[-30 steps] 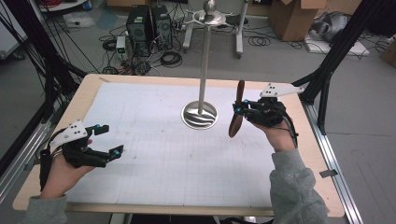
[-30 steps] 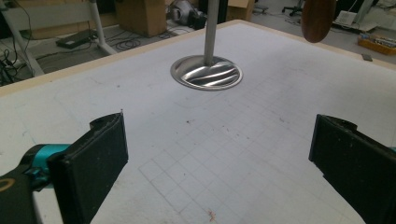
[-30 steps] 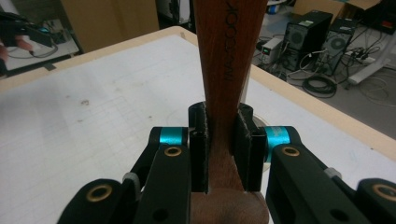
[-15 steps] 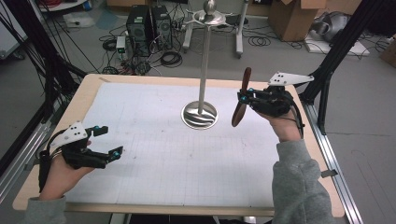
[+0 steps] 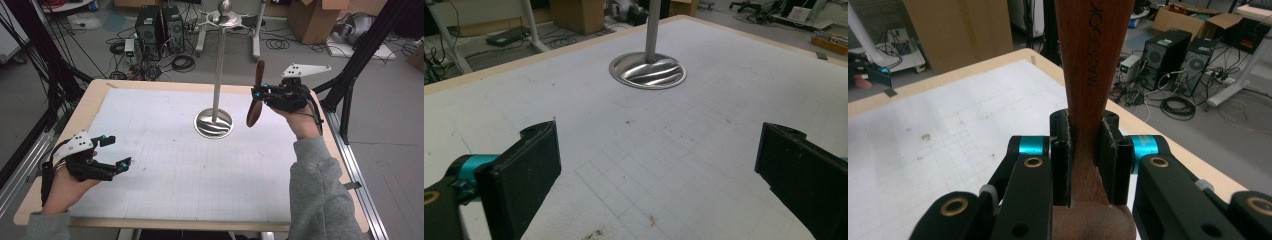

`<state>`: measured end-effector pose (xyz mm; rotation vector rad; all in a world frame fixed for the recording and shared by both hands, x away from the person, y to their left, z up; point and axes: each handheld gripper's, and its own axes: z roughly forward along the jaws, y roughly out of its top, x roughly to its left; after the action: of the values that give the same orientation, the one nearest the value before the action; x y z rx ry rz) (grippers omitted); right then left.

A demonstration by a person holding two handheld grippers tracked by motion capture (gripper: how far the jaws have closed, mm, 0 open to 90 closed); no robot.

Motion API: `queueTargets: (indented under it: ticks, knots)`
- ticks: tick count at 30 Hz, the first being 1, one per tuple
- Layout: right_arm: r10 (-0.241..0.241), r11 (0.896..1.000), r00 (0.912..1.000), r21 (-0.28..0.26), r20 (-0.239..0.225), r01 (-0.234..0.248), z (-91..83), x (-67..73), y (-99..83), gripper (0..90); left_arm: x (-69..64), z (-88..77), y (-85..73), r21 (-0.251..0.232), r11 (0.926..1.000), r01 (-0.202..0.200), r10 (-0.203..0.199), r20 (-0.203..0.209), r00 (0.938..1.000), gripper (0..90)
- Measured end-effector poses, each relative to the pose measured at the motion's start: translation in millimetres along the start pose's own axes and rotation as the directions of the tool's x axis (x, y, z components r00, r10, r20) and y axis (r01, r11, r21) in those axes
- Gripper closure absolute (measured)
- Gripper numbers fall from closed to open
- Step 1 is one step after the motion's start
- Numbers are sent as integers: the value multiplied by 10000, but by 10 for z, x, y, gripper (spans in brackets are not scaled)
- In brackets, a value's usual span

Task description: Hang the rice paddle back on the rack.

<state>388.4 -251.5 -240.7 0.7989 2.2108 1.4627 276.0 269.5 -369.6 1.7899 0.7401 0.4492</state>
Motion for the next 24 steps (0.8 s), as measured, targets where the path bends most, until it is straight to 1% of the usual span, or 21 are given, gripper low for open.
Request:
queueTargets:
  ticks: [5,9,13,19,22,24]
  knots:
    - [-8,9999,10000,-150,-1,8,9,-14,89,776,0,-9,3,-44,10000,27,-27,-3,10000,50]
    - [180,9996,9997,-201,-137,-183,16,-29,158,776,6,-1,-5,-20,10000,83,-83,44,10000,50]
    - [57,9997,10000,-243,-63,-58,16,-33,214,776,9,5,-10,6,10000,73,-73,49,10000,50]
    - [92,9997,9999,-246,135,-89,15,-48,257,776,2,3,-7,-54,10000,75,-75,102,9999,50]
    - [18,9991,10000,-417,74,-14,13,-40,294,776,-4,0,-7,-123,9999,-11,11,3,10000,50]
    - [-5,9989,10000,-462,74,9,20,-31,318,776,-7,-1,-2,-221,9998,-2,3,64,10000,50]
